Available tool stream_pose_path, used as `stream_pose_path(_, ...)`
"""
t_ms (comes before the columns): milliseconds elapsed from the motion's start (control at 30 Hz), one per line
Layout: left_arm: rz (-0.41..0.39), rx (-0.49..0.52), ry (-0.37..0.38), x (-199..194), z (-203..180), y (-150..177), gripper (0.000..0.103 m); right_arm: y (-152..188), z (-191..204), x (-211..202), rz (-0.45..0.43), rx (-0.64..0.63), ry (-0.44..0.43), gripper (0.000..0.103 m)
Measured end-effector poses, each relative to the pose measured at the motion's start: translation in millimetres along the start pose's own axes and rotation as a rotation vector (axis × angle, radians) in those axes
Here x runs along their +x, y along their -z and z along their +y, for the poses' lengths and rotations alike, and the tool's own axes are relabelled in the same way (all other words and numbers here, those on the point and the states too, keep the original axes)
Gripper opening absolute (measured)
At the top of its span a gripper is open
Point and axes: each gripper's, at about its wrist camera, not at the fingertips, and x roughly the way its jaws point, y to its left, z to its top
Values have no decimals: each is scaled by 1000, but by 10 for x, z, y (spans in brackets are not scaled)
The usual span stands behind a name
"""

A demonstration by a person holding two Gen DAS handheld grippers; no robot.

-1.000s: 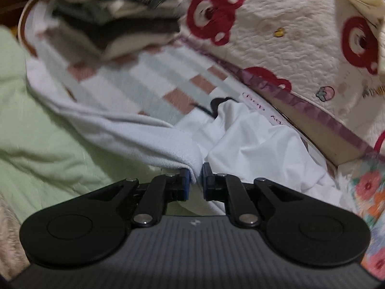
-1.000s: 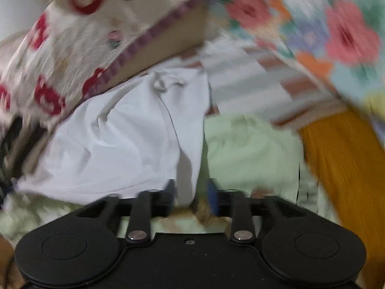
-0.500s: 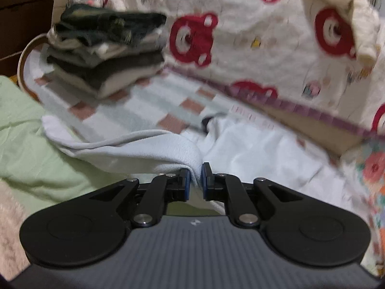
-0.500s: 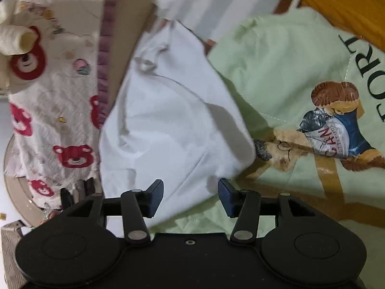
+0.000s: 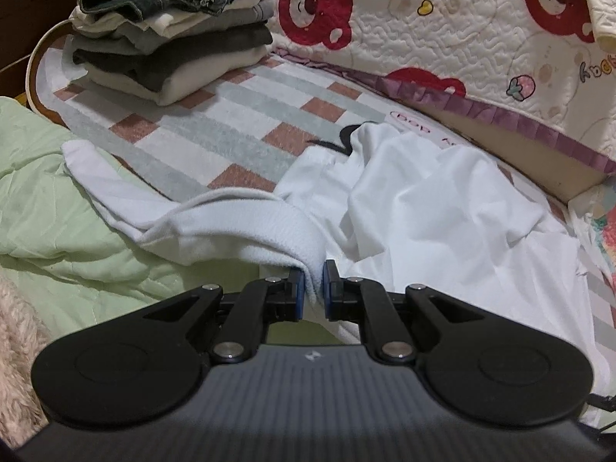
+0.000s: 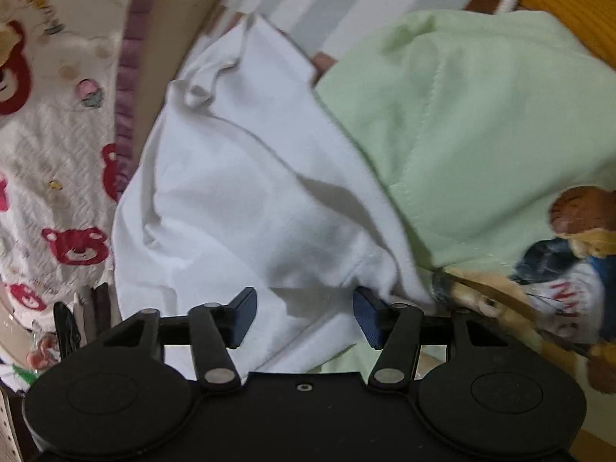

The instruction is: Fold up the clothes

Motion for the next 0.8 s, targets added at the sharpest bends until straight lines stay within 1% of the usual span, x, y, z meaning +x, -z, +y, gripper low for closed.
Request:
stream_pose_path(33,1,-7,5,-14,12,-4,9,28,-12,8,-15,-34,13,7)
stream_pose_path(67,2,-14,9,-28,23,-9,9,61,-13,-2,-33,-72,19,3)
stream_pose_path(233,6,-50,32,-99,81,-31,9,384,284,-591,-265,-399,-143,3)
stream_pose_path(300,7,-65,42,-128,104,-40,9,518,400,-827,-353,-530,-201,1)
stream_pose_path(367,9,-79,51,-156,127,-48,9,716,476,-1052,-372,-654,-170,1)
stream_pose_path(400,11,-85,54,-163,135,-50,9,750,425,-1048,-315,-660,-136,1)
stream_pose_path(500,38,-83,45,-88,116,-14,9,748,65,-951,-231,-530,-15,1)
stream_pose_path(533,47,-83,42,-63,110,-3,9,676,-52,-889,-178,-454,4,5)
stream_pose_path(567,55,-83,40,-42,104,7,9,612,-109,-860,-168,-383,5,10)
stream_pose_path(600,58,-83,41,-34,94,9,9,546,-162,-832,-155,-314,1,11)
stream_pose_path(633,60,-85,41,-27,88,11,9,467,-180,-814,-135,-256,-28,21)
stream_pose_path(667,60,-89,41,-26,96,13,9,412,-157,-804,-128,-225,-41,44)
stream_pose_path(700,61,-93,41,-25,104,15,9,359,-129,-798,-126,-198,-51,56)
stream_pose_path(733,62,-99,41,-23,114,17,9,327,-62,-815,-149,-201,-44,60)
stream_pose_path(800,68,-117,50,-13,159,24,9,294,142,-847,-212,-302,-25,60)
